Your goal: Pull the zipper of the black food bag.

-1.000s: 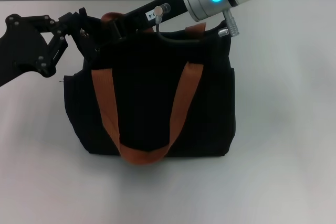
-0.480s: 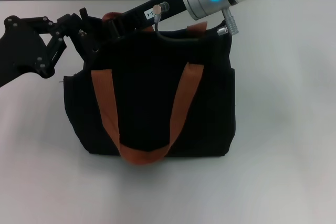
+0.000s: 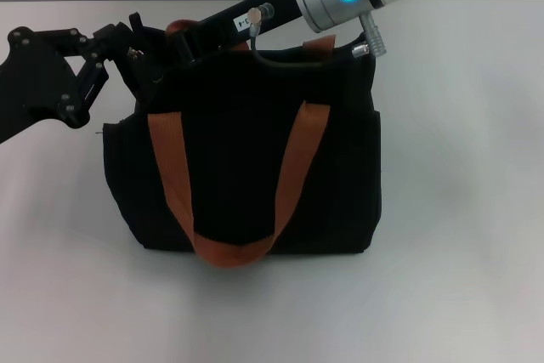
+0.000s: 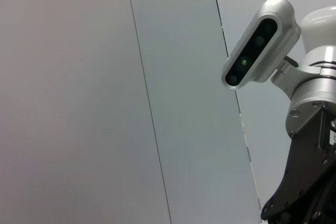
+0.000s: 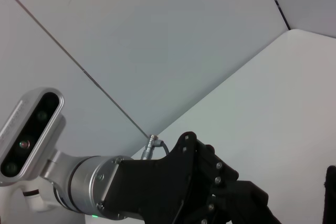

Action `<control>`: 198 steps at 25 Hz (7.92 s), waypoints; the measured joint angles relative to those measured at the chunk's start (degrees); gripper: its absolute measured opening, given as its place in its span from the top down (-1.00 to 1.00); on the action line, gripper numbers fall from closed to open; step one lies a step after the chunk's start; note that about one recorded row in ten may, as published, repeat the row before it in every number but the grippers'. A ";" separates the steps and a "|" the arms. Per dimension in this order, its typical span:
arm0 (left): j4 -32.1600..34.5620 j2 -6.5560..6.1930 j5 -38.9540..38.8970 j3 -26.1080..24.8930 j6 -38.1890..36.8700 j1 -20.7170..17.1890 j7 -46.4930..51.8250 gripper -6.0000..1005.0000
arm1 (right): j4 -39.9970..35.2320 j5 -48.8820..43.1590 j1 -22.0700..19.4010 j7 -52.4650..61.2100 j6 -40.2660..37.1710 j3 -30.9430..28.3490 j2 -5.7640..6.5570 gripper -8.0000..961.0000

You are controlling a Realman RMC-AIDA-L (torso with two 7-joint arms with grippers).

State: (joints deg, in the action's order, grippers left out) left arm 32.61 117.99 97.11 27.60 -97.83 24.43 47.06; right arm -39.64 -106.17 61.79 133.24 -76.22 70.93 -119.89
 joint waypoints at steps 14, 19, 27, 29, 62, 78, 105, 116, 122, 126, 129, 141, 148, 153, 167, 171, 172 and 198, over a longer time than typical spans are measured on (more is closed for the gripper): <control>0.00 0.08 0.10 -0.04 -0.21 -0.32 -0.21 0.95 | -1.12 0.03 -0.53 -0.48 0.29 1.06 0.00 0.93; 0.00 -0.13 0.10 -0.07 0.03 -0.53 -0.33 0.95 | -1.79 0.03 -0.55 -0.06 -0.47 0.96 0.17 0.94; -0.01 -0.44 0.09 0.02 -0.46 -1.02 -0.94 0.95 | -3.27 -0.49 -0.62 0.90 -1.66 0.62 0.46 0.94; 0.00 -0.47 0.10 0.02 -0.58 -1.09 -0.97 0.95 | -3.30 -0.50 -0.61 0.96 -1.66 0.55 0.46 0.94; 0.09 -1.60 0.36 0.44 -4.74 -1.04 -3.23 0.95 | -3.91 -1.34 1.29 0.75 -0.83 1.93 0.50 0.88; 0.09 -2.33 0.28 0.43 -5.41 -1.00 -3.20 0.95 | -5.27 -2.30 1.26 0.80 -1.90 1.82 0.53 0.81; 0.09 -2.33 0.37 0.79 -5.63 -1.47 -3.35 0.95 | -5.45 -1.95 1.53 1.03 -1.91 3.12 0.18 0.90; 0.09 -2.12 0.13 0.44 -5.61 -1.83 -3.38 0.95 | -7.71 -5.96 0.83 4.89 -1.42 3.46 0.24 0.99; 0.05 -2.03 0.04 0.37 -5.52 -1.85 -3.38 0.95 | -9.89 -8.91 0.07 8.10 -1.35 3.59 0.18 0.99; -0.28 -2.17 0.01 0.25 -5.12 -1.85 -3.29 0.95 | -12.72 -11.18 -1.51 11.14 -1.25 4.10 0.16 0.99; -0.38 -2.26 0.00 -0.09 -4.91 -1.85 -3.23 0.95 | -14.83 -13.67 -2.94 13.69 -1.48 4.20 0.18 0.99; -0.40 -2.36 -0.06 -1.08 -3.37 -1.78 -2.72 0.95 | -25.31 -21.76 -11.75 23.24 -4.29 3.75 0.49 0.95; -0.48 -2.37 -0.06 -1.08 -3.05 -1.74 -2.69 0.95 | -30.75 -25.34 -17.27 25.80 -6.41 1.16 0.41 0.93; -0.47 -2.40 -0.18 -1.14 -2.88 -1.73 -2.61 0.95 | -33.18 -26.54 -19.97 25.85 -7.14 -0.74 0.30 0.92; -0.42 -1.97 0.02 -0.89 -2.68 -1.51 -1.44 0.92 | -28.55 4.10 -26.66 -4.24 -15.30 -15.75 1.21 0.80; -0.42 -2.04 0.11 -0.84 -2.68 -1.36 0.06 0.88 | -24.94 9.39 -28.17 -13.80 -20.17 -19.18 1.09 0.46; -0.42 -2.04 0.13 -0.83 -2.69 -1.36 0.35 0.87 | -23.36 10.94 -28.76 -17.43 -21.87 -19.81 1.08 0.34; 3.54 -4.94 3.77 2.62 -16.63 0.26 24.11 -0.08 | 6.56 4.48 -35.68 -69.62 -27.61 -19.54 0.79 -0.45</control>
State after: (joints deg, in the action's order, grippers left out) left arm 36.15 113.05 100.88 30.23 -114.46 24.69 71.17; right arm -33.08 -101.68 26.11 63.62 -103.83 51.38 -119.09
